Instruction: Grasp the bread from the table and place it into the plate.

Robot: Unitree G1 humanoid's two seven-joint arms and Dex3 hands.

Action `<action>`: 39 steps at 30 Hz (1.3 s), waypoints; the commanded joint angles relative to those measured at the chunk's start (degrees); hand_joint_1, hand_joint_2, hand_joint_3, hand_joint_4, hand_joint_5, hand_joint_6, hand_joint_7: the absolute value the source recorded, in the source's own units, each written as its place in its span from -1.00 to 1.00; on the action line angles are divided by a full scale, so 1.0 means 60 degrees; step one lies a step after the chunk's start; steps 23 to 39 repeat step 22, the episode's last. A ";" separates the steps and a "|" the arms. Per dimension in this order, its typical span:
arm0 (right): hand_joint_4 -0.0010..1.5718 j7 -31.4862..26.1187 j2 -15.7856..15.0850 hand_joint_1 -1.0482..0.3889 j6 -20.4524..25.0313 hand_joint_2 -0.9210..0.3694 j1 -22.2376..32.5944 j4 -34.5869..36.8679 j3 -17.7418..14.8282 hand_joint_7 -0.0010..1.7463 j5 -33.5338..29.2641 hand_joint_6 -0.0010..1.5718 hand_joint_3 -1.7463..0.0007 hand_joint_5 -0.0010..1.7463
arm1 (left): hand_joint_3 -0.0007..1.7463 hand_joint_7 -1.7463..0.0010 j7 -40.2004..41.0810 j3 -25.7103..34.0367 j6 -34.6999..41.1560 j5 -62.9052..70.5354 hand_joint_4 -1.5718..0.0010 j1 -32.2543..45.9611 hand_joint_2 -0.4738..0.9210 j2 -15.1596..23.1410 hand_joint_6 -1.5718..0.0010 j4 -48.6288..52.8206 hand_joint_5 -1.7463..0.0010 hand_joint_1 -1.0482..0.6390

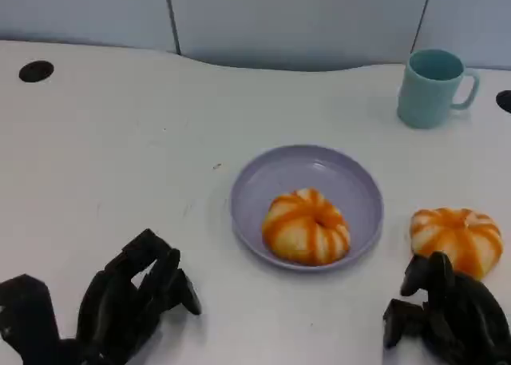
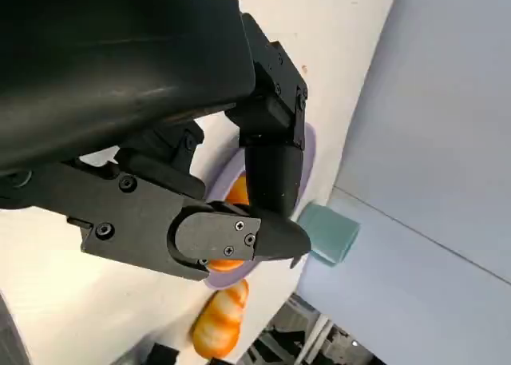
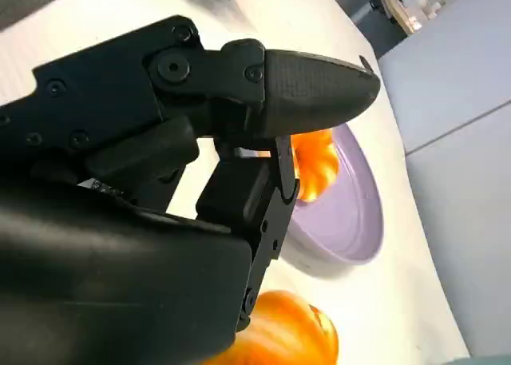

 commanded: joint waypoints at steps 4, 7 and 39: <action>0.69 -0.0016 -0.0118 -0.15 -0.0057 -1.00 -0.0097 0.0319 -0.0211 0.49 0.0036 0.44 0.37 0.48 | -0.67 -1.00 0.0054 0.0075 -0.0413 0.0233 -0.06 -0.0242 1.00 0.0086 0.28 0.0313 -1.00 -0.50; 0.67 0.0005 -0.0153 -0.16 -0.0033 -1.00 -0.0147 0.0363 -0.0200 0.53 0.0001 0.42 0.35 0.49 | -0.64 -1.00 0.0048 0.0102 -0.0426 0.0231 -0.07 -0.0342 1.00 0.0061 0.28 0.0445 -1.00 -0.50; 0.72 0.0274 -0.0239 -0.16 -0.0195 -1.00 -0.0340 0.0818 -0.0343 0.35 0.0131 0.53 0.41 0.45 | -0.64 -1.00 -0.0107 0.0228 -0.0841 0.0269 -0.10 -0.0633 1.00 0.0005 0.24 0.1008 -1.00 -0.49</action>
